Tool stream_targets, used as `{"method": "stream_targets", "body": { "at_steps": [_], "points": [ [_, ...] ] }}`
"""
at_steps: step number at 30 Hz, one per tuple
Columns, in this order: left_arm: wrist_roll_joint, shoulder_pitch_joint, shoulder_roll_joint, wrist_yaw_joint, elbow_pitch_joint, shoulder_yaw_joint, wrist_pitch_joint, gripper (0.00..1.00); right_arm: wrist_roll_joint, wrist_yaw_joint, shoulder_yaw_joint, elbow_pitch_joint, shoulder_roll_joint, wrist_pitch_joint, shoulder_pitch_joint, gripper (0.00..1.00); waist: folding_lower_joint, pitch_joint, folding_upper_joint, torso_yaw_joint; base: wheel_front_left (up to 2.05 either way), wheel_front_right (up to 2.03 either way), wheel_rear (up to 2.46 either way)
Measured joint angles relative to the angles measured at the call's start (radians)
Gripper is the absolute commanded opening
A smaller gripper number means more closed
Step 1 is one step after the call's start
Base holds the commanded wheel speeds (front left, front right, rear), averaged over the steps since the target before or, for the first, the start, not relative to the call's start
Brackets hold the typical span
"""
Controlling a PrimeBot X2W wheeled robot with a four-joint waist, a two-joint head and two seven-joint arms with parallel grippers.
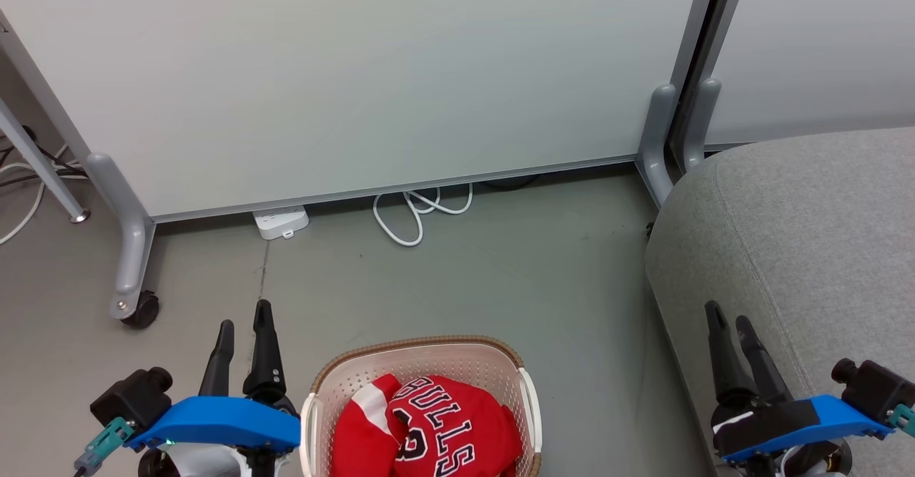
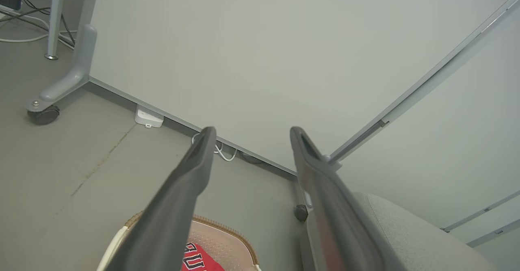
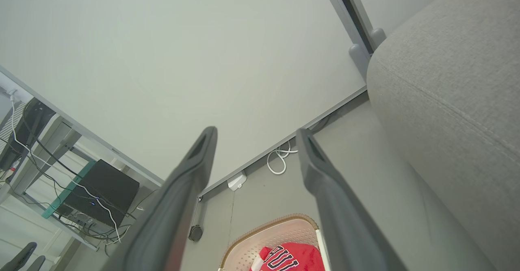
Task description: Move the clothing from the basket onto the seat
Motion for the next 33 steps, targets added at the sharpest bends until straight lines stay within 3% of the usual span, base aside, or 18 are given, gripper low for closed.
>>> {"method": "stream_targets", "body": {
  "at_steps": [33],
  "points": [
    [0.347,-0.01,0.003,0.009,0.026,-0.063,-0.084,1.0,-0.349,0.0,0.039,0.021,0.0,-0.085,0.0,1.0,0.0,-0.002,0.0,0.011,0.0,0.0,0.0]
  ]
}}
